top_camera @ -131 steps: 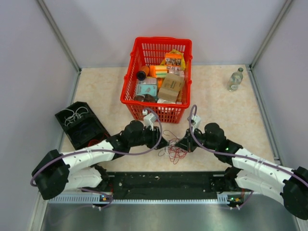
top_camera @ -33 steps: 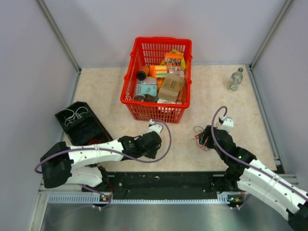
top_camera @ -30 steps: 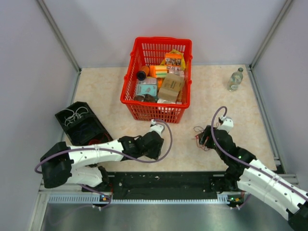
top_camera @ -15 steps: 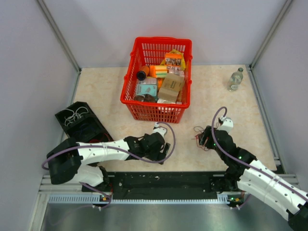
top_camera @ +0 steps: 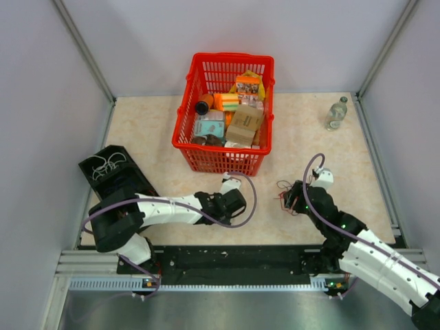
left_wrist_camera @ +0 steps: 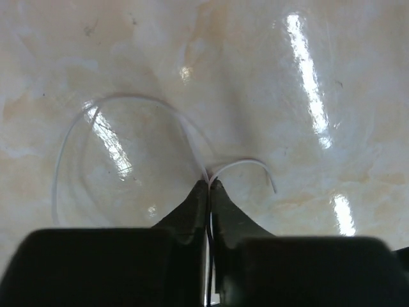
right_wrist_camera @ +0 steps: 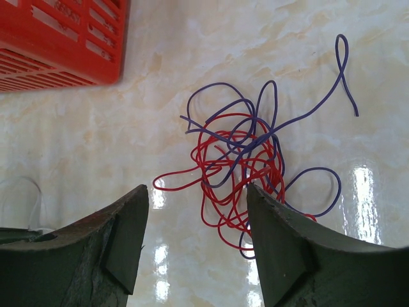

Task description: Untangle the cables

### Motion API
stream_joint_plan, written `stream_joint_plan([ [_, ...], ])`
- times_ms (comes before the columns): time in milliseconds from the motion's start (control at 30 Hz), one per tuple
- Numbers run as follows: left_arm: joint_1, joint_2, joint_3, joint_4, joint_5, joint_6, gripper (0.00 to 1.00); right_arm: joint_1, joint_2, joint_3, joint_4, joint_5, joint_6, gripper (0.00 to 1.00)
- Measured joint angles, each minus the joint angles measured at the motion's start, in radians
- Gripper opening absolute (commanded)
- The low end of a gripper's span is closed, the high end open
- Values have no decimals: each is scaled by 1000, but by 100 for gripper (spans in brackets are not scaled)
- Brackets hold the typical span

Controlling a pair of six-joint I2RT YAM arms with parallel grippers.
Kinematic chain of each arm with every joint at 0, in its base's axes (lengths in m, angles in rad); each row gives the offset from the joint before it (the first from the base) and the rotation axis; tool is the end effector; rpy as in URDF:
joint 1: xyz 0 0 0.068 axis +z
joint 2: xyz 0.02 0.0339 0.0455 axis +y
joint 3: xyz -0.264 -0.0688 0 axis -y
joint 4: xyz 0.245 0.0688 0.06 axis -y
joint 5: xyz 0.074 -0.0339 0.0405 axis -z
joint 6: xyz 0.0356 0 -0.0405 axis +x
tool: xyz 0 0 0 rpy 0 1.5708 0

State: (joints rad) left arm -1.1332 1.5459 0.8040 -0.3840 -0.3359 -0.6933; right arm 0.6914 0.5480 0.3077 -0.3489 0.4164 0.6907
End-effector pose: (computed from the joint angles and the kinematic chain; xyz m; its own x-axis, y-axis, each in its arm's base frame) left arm 0.1297 -0.2495 0.1590 -0.8023 0.2911 -0.5212 0.3670 0.9291 -0.0462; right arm 0.1136 0.0753 0.1918 -0.5364 0.3123 -0.7840 0.0229 0.9340 0.3564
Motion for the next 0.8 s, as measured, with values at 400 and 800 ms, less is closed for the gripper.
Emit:
stream_joint_plan([
  [400, 228, -482, 8, -208, -121, -12, 0, 0, -16, 0, -1, 0, -13, 62],
  [800, 1169, -555, 250, -288, 3, 192, 0, 0, 1, 0, 16, -14, -35, 62],
])
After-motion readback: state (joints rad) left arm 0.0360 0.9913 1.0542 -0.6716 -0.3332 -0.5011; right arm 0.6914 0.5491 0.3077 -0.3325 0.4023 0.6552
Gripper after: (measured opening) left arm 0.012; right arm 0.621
